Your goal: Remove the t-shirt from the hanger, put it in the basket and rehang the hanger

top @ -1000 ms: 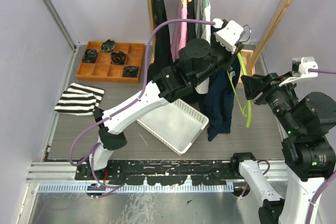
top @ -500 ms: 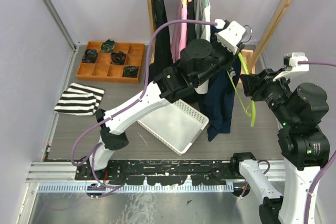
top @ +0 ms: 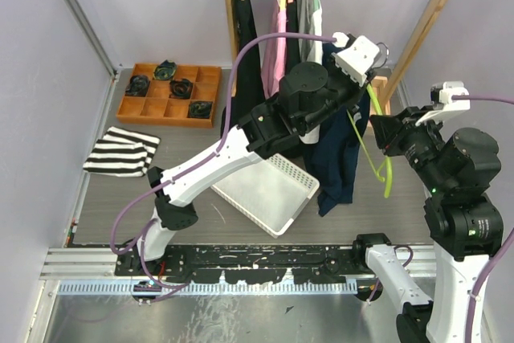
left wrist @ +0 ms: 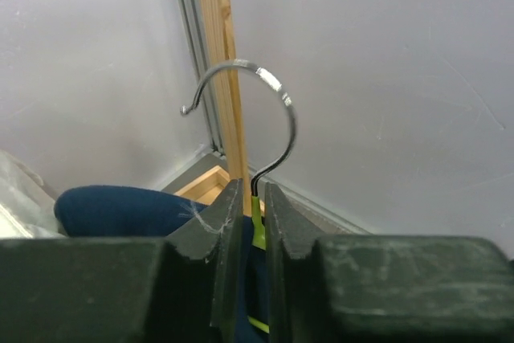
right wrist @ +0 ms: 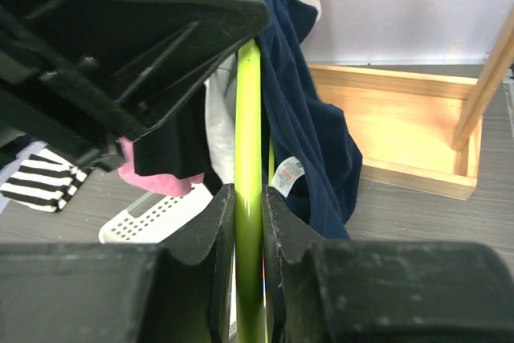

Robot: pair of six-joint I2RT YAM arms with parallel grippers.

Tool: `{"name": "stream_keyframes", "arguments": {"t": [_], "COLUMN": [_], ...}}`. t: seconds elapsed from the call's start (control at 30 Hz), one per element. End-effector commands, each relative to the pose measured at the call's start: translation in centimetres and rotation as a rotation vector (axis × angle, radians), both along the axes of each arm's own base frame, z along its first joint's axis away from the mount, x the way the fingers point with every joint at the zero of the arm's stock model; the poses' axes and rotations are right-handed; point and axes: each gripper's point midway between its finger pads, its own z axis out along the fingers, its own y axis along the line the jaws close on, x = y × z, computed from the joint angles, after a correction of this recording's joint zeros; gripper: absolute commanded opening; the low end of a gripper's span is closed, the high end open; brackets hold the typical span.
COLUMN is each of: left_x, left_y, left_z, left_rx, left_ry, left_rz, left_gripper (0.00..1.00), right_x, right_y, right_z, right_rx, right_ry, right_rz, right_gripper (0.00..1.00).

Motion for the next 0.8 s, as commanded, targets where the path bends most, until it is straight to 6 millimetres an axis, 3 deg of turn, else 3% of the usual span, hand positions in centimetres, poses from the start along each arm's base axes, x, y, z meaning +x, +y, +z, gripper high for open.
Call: {"name": "stream_keyframes", "arguments": {"t": [0.0, 0.07, 0.17, 0.4, 0.6, 0.77], "left_x": [-1.0, -1.1, -1.1, -1.6, -1.9, -1.9], "left_y": [1.3, 1.6, 2.1, 4.6, 6.4, 5.5], "left_z": [3.7, 3.9, 4.2, 4.2, 1.6, -1.5], "left_rx": [-0.071, -0.067, -0.062, -0.056, -0.026, 0.017], "left_ry": [-0.059, -0.065, -0.072, -0.068, -0.042, -0.003], "left_rz": [-0.003, 0.0, 0.01, 0.027, 0.049, -0.015], "left_gripper": [0.31, 0.44, 0.53, 0.61, 0.65, 0.69], "right_x": [0.6, 0.4, 0.4, 0.4, -0.1, -1.1], "right_y": [-1.1, -1.0, -1.0, -1.5, -1.7, -1.6], "right_z": [2.1, 2.4, 2.7, 3.0, 4.2, 5.2], "right_rx": [-0.003, 0.005, 0.01, 0.005, 0.001, 0.001], "right_ry": [-0.094, -0.109, -0.12, -0.14, -0.18, -0.226], "right_rz": [-0.062, -0.06, -0.059, -0.088, -0.098, -0.087], "right_gripper": [0.01, 0.0, 0.01, 0.01, 0.01, 0.01]}}
